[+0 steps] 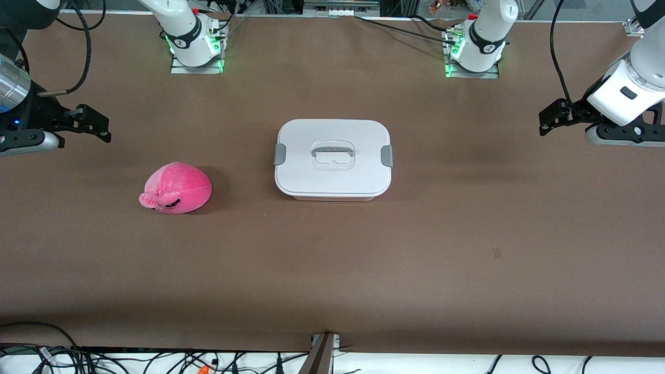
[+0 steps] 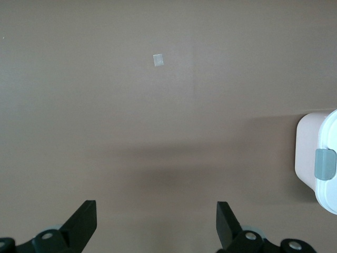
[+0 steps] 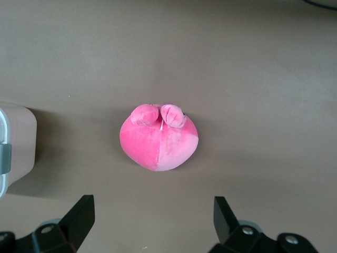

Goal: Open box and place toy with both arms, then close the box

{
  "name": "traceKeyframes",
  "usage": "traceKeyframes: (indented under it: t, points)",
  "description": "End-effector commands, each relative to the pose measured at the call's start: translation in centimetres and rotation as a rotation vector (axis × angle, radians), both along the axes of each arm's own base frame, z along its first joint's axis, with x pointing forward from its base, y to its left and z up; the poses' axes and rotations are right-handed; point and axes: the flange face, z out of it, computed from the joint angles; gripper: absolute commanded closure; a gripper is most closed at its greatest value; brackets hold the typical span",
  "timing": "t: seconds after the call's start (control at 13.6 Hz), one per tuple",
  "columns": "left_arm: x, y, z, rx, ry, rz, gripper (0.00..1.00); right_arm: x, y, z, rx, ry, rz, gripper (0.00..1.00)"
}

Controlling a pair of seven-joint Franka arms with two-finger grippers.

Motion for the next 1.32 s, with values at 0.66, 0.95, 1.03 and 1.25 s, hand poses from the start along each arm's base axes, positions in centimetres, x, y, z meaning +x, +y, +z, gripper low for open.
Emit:
traceKeyframes:
  t: [0.66,0.95,1.03,1.25]
  points:
    - [-0.1,-0.5,0.0,-0.027,0.047,-0.008,0.0,-0.6,-0.9,0.6,-0.006,-0.006,-0.009,0.0]
    - [-1.2,-2.3,-0.7,-0.041,0.136,-0.049,0.0,-0.5,-0.8,0.7,-0.004,-0.014,-0.008,0.0]
    - [-1.6,-3.0,-0.8,-0.076,0.165,-0.101,0.0,-0.3,-0.9,0.7,-0.006,-0.022,-0.008,0.0]
    - [-3.0,-6.6,-1.2,-0.176,0.233,-0.287,0.0,-0.3,-0.9,0.9,-0.014,-0.028,-0.006,0.0]
